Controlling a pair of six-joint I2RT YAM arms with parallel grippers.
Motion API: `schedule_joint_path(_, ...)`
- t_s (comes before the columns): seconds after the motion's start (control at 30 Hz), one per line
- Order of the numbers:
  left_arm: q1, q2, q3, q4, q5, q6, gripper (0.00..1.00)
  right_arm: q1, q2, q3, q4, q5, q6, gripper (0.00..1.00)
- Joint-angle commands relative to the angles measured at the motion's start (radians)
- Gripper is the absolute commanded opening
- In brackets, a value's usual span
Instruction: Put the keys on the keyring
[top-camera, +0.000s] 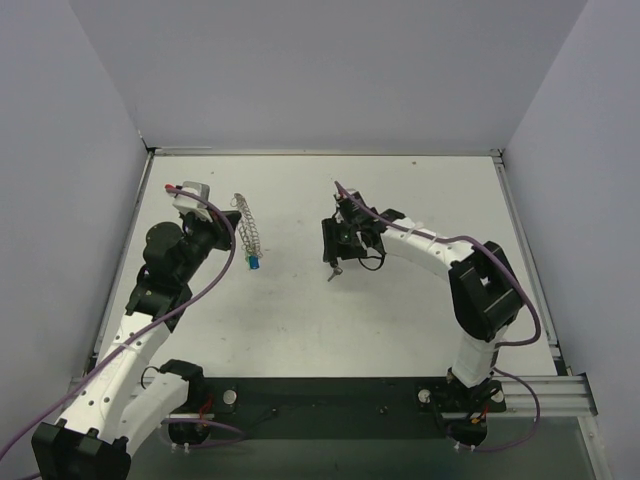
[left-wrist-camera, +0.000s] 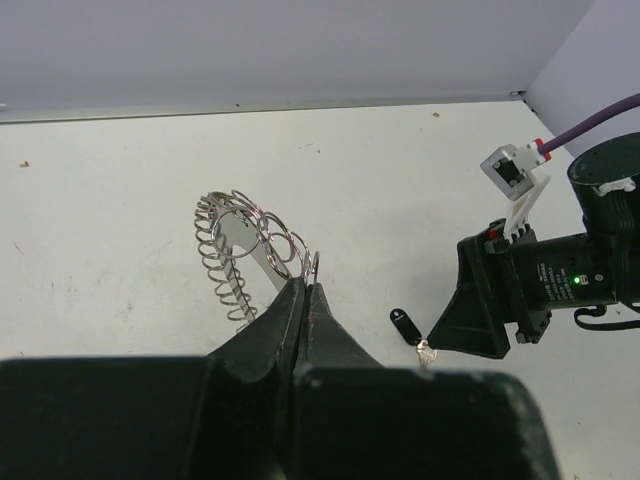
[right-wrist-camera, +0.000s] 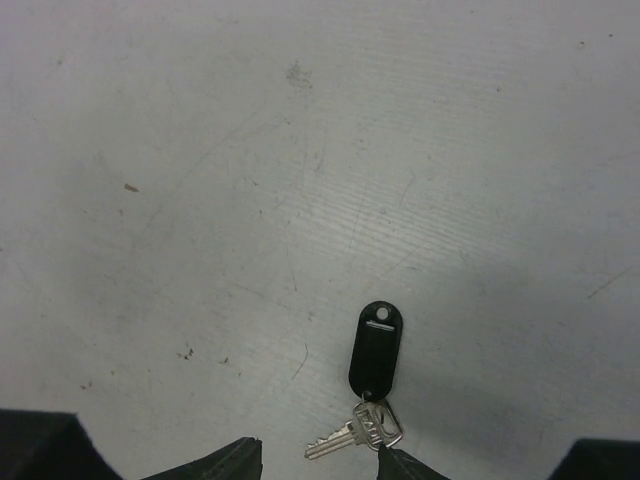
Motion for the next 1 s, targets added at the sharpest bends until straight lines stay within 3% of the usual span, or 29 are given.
schedule_joint_path(0.0, -0.005, -0.023, 0.038, 0.050, -0.004, 0.010, 0.00, 0.035, 0.027, 0.024, -0.099, 0.119, -0.077, 0.48)
schedule_joint_path(0.2, -0.005, -0.021, 0.032, 0.046, 0.001, 0.006, 0.00, 0.047, 0.059, 0.025, -0.104, 0.150, -0.103, 0.38)
schedule_joint_path(0.63, -0.005, -0.032, 0.035, 0.035, -0.005, 0.003, 0.00, 0.055, 0.125, 0.050, -0.082, 0.172, -0.107, 0.33)
schedule_joint_path(0.97, -0.005, -0.033, 0.036, 0.029, -0.005, 0.008, 0.00, 0.055, 0.150, 0.065, -0.059, 0.161, -0.106, 0.22)
